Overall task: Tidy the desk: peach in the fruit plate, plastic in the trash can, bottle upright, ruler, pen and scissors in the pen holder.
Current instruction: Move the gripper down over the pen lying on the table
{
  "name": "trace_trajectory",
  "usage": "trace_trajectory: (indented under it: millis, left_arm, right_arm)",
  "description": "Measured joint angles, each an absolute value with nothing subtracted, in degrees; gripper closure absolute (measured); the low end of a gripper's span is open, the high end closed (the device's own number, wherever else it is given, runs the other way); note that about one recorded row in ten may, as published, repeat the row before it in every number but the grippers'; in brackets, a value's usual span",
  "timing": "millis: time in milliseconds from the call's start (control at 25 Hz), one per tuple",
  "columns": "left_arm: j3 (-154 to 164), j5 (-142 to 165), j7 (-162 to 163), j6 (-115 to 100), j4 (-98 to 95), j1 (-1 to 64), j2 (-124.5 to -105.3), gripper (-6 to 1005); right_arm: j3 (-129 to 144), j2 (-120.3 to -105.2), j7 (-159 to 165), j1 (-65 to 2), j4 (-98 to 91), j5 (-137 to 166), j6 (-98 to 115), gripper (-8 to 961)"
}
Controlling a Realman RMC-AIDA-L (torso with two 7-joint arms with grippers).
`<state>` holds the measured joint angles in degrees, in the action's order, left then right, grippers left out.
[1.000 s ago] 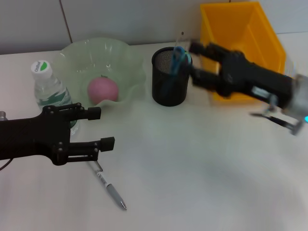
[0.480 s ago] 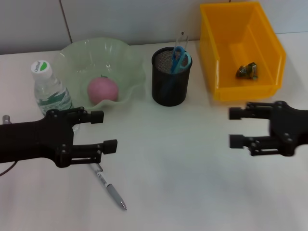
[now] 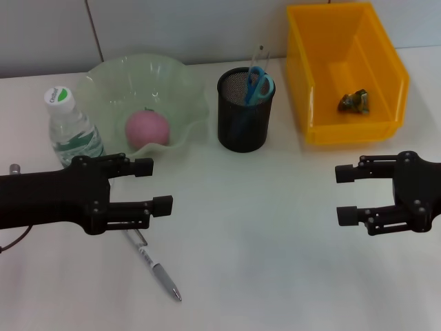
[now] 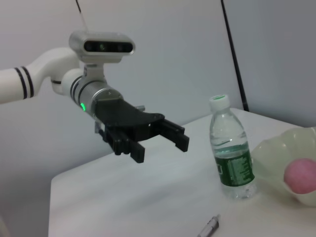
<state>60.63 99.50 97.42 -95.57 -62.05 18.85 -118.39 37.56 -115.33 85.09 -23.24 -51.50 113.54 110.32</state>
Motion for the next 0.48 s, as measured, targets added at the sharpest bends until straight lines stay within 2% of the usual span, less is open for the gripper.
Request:
trace_trajectory:
  millis: [480]
  left_arm:
    - [60.42, 99.73, 98.11, -95.55, -61.95, 18.98, -118.19, 184]
  right_arm:
    - [37.44, -115.31, 85.55, -24.47, -52.40, 118.76, 110.09, 184]
